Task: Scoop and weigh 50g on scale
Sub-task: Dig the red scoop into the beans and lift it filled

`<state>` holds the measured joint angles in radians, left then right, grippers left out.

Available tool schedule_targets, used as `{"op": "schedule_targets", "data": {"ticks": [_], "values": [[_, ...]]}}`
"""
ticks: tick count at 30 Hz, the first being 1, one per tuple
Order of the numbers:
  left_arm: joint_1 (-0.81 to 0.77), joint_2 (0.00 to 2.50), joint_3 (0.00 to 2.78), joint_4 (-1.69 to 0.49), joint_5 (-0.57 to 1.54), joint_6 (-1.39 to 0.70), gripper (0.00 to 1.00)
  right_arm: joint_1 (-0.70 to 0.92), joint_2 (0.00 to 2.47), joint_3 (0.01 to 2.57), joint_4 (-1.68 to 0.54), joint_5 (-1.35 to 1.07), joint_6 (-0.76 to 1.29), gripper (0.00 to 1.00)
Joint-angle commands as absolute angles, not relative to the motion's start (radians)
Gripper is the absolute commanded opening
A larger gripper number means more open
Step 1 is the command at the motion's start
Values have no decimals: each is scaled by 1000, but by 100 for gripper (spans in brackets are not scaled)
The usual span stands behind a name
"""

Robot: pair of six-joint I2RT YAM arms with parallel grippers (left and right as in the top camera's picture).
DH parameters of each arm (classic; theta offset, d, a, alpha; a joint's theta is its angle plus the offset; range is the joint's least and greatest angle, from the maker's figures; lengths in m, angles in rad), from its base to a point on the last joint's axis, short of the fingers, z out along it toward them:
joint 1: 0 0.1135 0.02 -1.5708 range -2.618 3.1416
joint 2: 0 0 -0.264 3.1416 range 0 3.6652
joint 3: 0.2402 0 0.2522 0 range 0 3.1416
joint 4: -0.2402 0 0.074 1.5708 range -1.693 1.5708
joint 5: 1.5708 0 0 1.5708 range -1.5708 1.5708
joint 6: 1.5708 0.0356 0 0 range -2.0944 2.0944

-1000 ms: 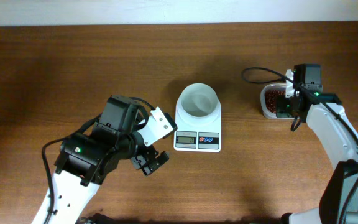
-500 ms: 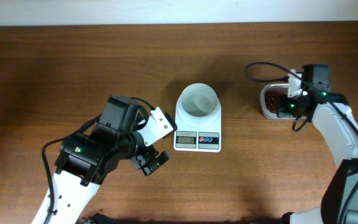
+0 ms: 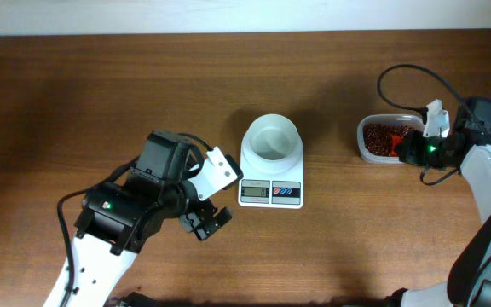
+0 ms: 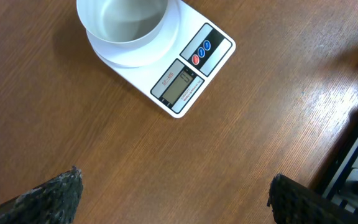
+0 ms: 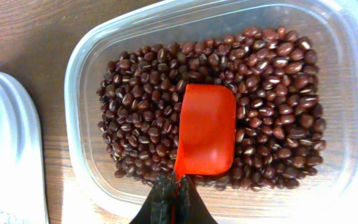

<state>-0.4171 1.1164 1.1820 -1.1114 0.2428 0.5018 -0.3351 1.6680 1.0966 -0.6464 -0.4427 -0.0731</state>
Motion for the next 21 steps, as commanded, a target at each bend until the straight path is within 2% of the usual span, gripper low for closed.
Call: {"op": "schedule_targets", "data": {"ticks": [1, 21], "values": [[-411, 1111, 1205, -1113, 239, 518, 99, -334, 1720, 1092, -654, -513, -44, 4], [-411, 1111, 1205, -1113, 239, 518, 99, -453, 1754, 1093, -659, -562, -45, 4]]}}
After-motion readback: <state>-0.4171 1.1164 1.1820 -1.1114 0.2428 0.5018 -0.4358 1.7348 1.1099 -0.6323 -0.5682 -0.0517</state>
